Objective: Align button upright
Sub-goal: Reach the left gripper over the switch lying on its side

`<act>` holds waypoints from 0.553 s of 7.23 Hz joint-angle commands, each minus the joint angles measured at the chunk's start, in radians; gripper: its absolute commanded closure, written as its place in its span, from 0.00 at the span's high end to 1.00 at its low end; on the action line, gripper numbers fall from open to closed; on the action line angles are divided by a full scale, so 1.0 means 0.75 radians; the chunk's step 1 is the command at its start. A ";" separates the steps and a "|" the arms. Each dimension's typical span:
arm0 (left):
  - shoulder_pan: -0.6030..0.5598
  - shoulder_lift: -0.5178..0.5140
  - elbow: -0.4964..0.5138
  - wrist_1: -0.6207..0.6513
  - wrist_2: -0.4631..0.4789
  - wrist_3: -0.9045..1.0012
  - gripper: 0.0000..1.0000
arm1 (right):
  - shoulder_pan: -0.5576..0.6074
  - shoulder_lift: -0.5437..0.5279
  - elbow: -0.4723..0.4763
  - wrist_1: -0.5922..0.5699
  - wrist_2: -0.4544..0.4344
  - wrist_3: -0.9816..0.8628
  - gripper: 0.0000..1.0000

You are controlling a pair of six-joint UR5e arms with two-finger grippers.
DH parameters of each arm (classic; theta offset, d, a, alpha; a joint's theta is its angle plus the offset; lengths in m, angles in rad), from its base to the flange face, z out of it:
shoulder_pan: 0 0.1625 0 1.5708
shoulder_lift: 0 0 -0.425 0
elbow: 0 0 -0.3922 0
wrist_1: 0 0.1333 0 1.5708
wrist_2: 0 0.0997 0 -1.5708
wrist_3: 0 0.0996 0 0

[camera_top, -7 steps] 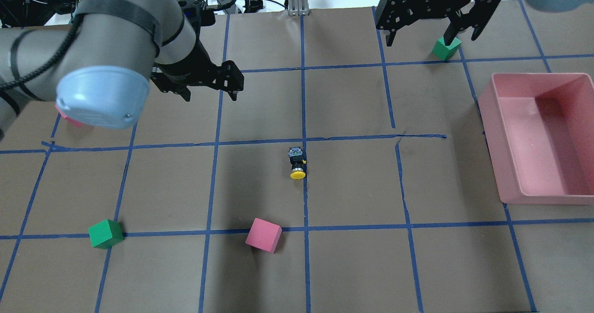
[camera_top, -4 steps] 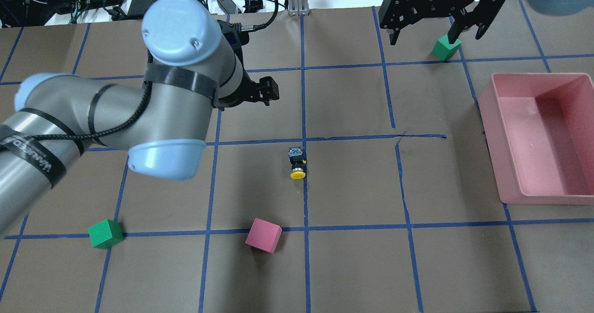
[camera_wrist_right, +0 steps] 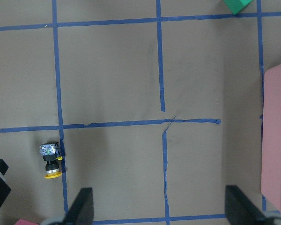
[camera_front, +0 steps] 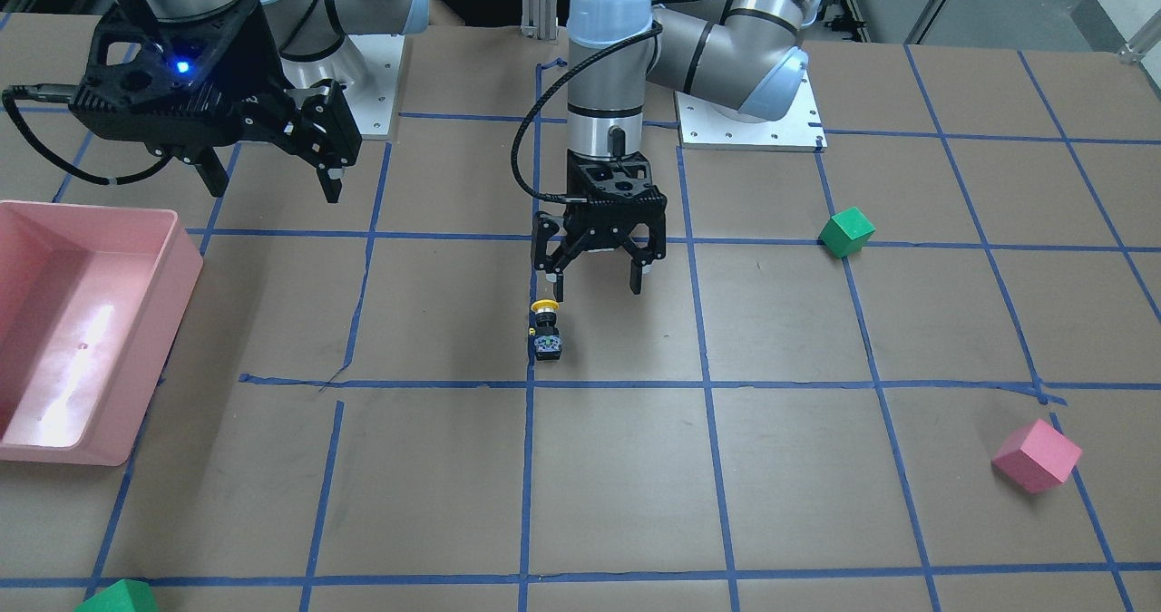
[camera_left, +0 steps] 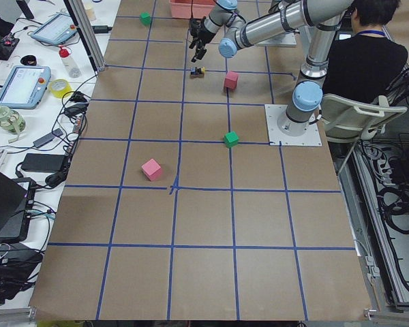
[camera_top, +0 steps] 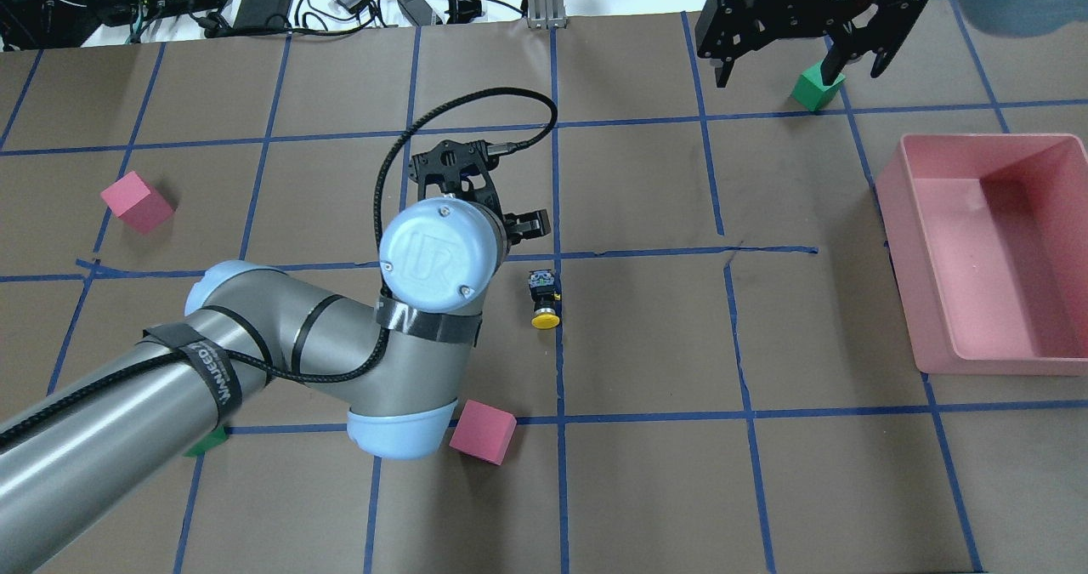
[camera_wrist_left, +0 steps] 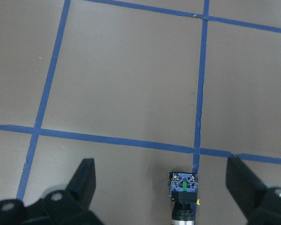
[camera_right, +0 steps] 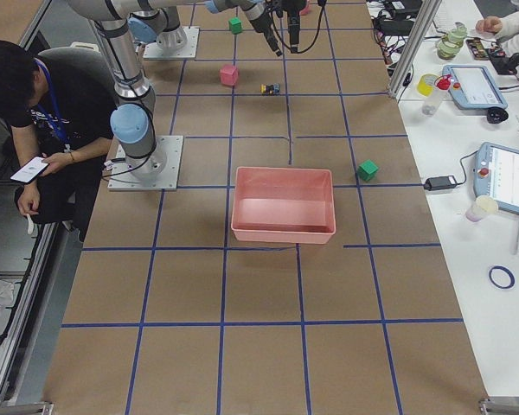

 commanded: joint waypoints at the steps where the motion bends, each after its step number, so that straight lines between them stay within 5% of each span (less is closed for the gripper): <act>1: -0.095 -0.121 -0.093 0.274 0.066 -0.106 0.98 | 0.000 0.000 0.016 -0.003 0.003 0.003 1.00; 4: -0.229 -0.307 -0.151 0.503 0.092 -0.074 0.98 | 0.000 -0.006 0.018 -0.003 -0.011 0.001 1.00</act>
